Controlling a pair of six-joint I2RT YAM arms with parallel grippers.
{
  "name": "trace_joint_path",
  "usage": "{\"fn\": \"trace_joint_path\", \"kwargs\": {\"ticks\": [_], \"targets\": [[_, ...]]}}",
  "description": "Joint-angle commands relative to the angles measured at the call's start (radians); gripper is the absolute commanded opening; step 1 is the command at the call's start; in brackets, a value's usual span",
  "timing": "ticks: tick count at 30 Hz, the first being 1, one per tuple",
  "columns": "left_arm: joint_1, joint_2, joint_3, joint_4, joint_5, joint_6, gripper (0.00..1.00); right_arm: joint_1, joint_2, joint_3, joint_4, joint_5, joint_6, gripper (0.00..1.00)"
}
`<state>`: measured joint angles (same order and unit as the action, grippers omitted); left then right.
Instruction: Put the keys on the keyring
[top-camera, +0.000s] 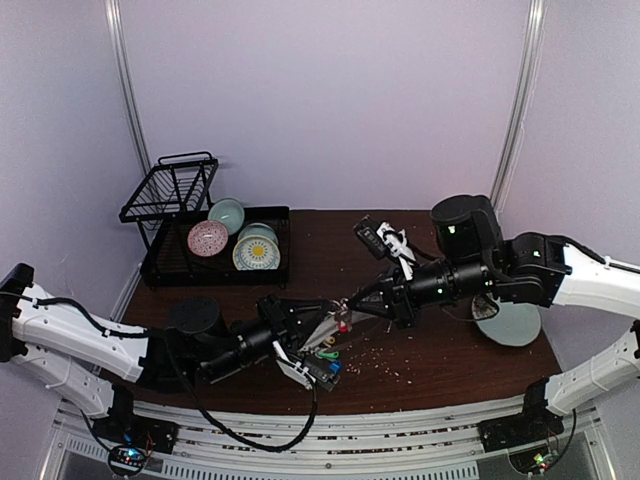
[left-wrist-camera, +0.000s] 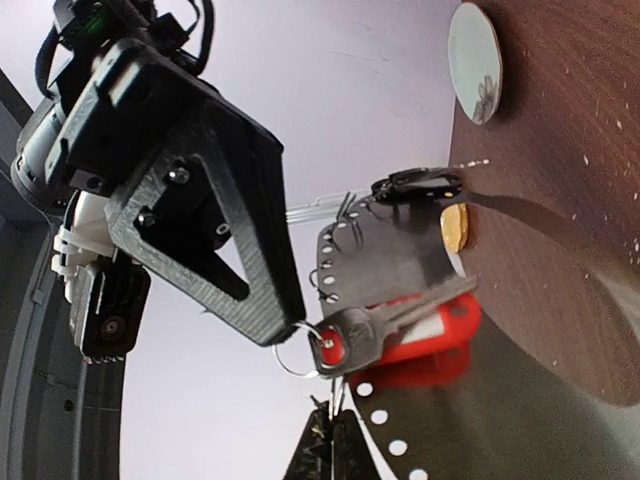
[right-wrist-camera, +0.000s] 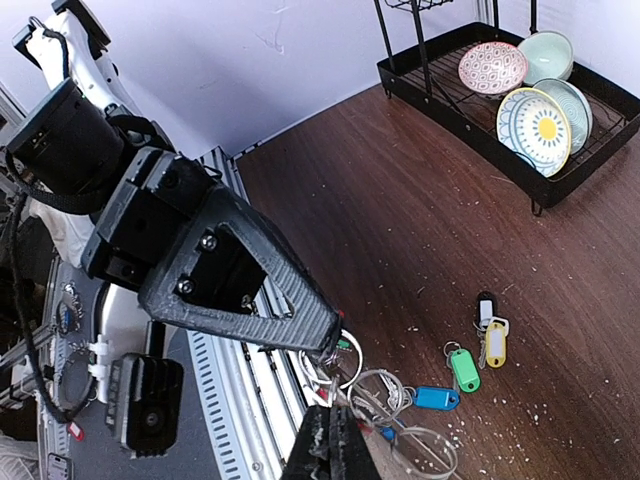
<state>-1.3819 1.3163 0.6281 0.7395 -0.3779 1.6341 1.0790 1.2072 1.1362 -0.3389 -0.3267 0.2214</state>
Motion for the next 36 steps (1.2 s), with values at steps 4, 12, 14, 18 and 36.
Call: {"fn": "trace_joint_path", "kwargs": {"ticks": [4, 12, 14, 18, 36], "targets": [[-0.005, -0.094, 0.075, -0.126, 0.149, -0.336, 0.00, 0.003, -0.028, -0.030, 0.051, -0.023, 0.024, 0.00], [-0.005, -0.092, 0.066, -0.057, 0.127, -0.361, 0.00, 0.003, -0.054, -0.043, 0.025, -0.056, 0.069, 0.00], [-0.005, -0.092, 0.061, -0.057, 0.129, -0.365, 0.00, 0.002, -0.079, -0.053, 0.046, -0.093, 0.093, 0.00], [-0.005, -0.086, 0.055, -0.044, 0.121, -0.369, 0.00, 0.002, -0.116, -0.063, 0.083, -0.151, 0.121, 0.00], [-0.005, -0.083, 0.021, 0.044, 0.204, -0.406, 0.00, -0.005, -0.060, -0.058, 0.084, -0.178, 0.148, 0.00]]}}
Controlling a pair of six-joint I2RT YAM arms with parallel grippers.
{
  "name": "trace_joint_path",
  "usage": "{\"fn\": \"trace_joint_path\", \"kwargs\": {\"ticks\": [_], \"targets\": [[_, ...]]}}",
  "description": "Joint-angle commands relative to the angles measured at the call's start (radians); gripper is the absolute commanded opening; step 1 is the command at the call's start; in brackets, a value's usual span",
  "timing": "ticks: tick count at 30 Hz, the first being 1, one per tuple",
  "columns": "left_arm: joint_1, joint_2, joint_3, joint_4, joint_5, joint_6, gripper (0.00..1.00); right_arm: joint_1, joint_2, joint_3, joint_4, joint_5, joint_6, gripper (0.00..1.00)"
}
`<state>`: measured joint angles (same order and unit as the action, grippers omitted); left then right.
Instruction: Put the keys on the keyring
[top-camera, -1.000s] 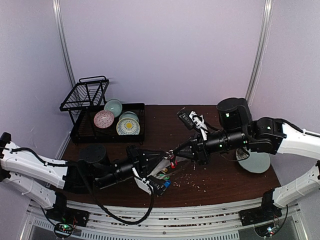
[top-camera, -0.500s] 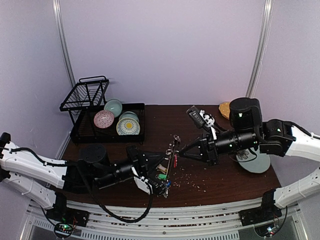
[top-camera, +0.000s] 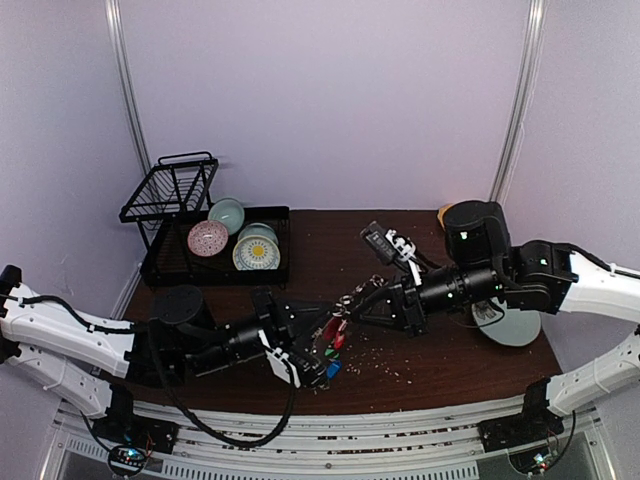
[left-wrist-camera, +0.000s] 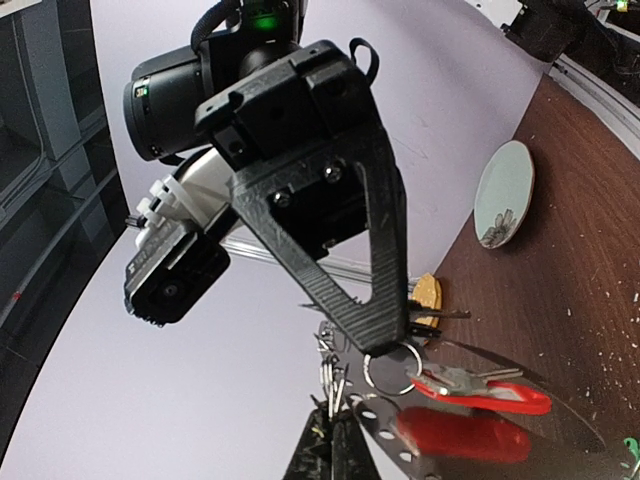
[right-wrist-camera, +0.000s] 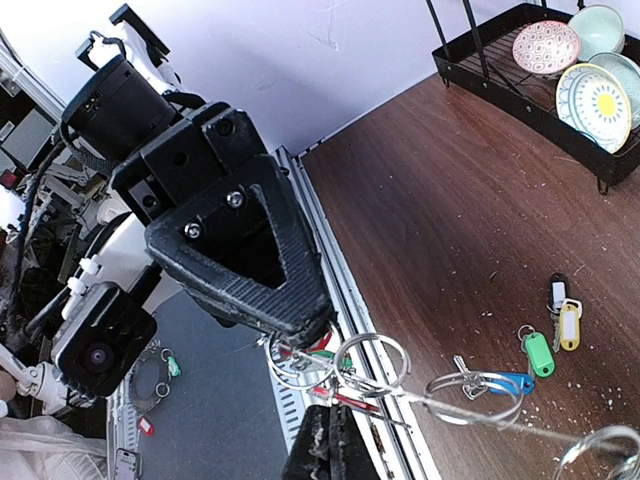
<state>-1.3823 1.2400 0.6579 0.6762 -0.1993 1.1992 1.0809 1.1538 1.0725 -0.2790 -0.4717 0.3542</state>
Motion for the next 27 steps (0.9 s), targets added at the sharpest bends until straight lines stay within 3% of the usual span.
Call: {"fn": "trace_joint_path", "kwargs": {"ticks": [1, 8, 14, 27], "targets": [[-0.004, -0.006, -0.011, 0.104, 0.020, 0.050, 0.00, -0.009, -0.013, 0.005, 0.018, -0.036, 0.014, 0.00], [-0.004, -0.011, -0.019, 0.094, 0.007, 0.113, 0.00, -0.014, -0.071, -0.054, 0.003, -0.126, -0.006, 0.00], [-0.004, 0.000, -0.024, 0.105, -0.004, 0.192, 0.00, -0.022, -0.042, -0.006, -0.059, -0.093, -0.033, 0.00], [-0.004, 0.003, -0.027, 0.097, -0.007, 0.233, 0.00, -0.047, -0.018, 0.017, 0.012, -0.065, -0.015, 0.00]]}}
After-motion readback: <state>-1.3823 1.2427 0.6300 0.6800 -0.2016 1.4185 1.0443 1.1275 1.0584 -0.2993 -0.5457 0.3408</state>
